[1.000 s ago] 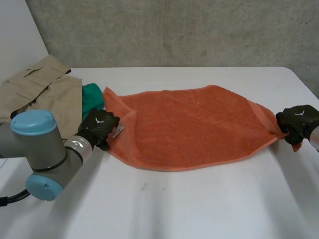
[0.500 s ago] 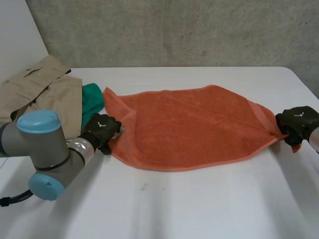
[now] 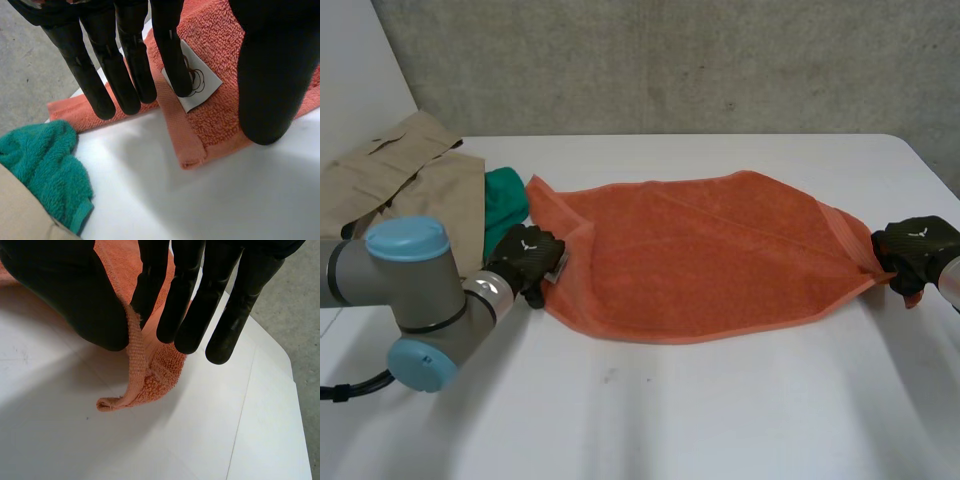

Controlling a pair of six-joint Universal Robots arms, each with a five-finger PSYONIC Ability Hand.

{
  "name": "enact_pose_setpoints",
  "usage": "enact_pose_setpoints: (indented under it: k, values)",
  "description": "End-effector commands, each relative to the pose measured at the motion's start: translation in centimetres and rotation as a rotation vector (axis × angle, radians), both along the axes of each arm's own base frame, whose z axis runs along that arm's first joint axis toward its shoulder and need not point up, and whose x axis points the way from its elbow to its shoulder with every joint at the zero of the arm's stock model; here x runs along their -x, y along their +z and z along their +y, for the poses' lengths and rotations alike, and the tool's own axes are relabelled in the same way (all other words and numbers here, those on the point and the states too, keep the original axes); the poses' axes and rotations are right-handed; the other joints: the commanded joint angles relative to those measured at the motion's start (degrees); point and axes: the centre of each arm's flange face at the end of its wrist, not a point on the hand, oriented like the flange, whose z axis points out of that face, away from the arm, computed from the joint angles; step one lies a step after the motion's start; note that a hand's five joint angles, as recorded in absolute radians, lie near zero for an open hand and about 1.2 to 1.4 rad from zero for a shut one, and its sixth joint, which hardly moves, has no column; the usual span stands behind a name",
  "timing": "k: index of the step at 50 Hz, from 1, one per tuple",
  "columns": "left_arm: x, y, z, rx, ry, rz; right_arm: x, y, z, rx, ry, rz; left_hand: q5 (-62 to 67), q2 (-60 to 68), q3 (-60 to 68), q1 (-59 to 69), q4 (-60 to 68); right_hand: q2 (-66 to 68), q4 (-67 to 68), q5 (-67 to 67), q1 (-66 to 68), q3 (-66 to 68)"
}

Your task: Fold the laundry.

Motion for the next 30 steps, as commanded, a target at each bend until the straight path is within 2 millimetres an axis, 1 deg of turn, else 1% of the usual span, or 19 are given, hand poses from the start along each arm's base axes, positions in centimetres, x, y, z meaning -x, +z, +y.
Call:
enact_pose_setpoints:
  k: [1, 5, 6, 17, 21, 25, 26, 28, 29, 30]
  values:
    - [0.6, -0.2, -0.5, 0.012, -0.009, 0.005, 0.0, -0.2, 0.1, -0.006, -0.001, 0.001, 24.68, 14.11, 14.22, 13.78, 14.17, 12.58, 12.02, 13.41, 22.86, 12.35]
    - [1.1, -0.3, -0.6, 0.016, -0.019, 0.008, 0.0, -0.1, 0.1, -0.005, 0.001, 0.005, 36.44, 25.86, 25.98, 25.53, 25.93, 12.58, 12.02, 13.41, 22.86, 12.35]
    - [1.2, -0.2, -0.6, 0.021, -0.023, 0.010, 0.0, -0.1, 0.1, -0.005, 0.001, 0.005, 41.11, 30.54, 30.65, 30.21, 30.60, 12.58, 12.02, 13.41, 22.86, 12.35]
    - [1.8, 0.6, -0.8, 0.054, -0.014, 0.017, 0.1, -0.1, 0.1, -0.006, 0.001, 0.004, 41.16, 30.58, 30.70, 30.25, 30.65, 12.58, 12.02, 13.41, 22.86, 12.35]
    - [1.3, 0.6, -0.6, 0.057, 0.043, -0.008, 0.0, 0.0, 0.2, -0.005, 0.004, 0.008, 41.16, 30.58, 30.70, 30.25, 30.65, 12.58, 12.02, 13.41, 22.86, 12.35]
    - [0.3, 4.4, 0.1, 0.128, 0.126, -0.020, 0.1, 0.3, 0.3, -0.002, 0.001, 0.016, 41.16, 30.58, 30.70, 30.25, 30.65, 12.58, 12.02, 13.41, 22.86, 12.35]
    - [-0.2, 5.9, 0.7, 0.157, 0.150, -0.026, 0.1, 0.3, 0.3, -0.003, 0.002, 0.018, 41.16, 30.58, 30.70, 30.25, 30.65, 12.58, 12.02, 13.41, 22.86, 12.35]
    - [-0.8, 7.2, 1.5, 0.184, 0.166, -0.040, 0.0, 0.7, 0.6, -0.006, 0.017, 0.042, 41.16, 30.58, 30.70, 30.25, 30.65, 12.58, 12.02, 13.41, 22.86, 12.35]
    - [-1.3, 8.4, 2.5, 0.210, 0.168, -0.061, 0.0, 1.0, 0.8, -0.007, 0.023, 0.055, 41.16, 30.58, 30.70, 30.25, 30.65, 12.58, 12.02, 13.41, 22.86, 12.35]
    - [-1.6, 8.9, 3.2, 0.218, 0.165, -0.077, 0.0, 1.6, 1.0, -0.001, 0.032, 0.071, 41.16, 30.58, 30.70, 30.25, 30.65, 12.58, 12.02, 13.41, 22.86, 12.35]
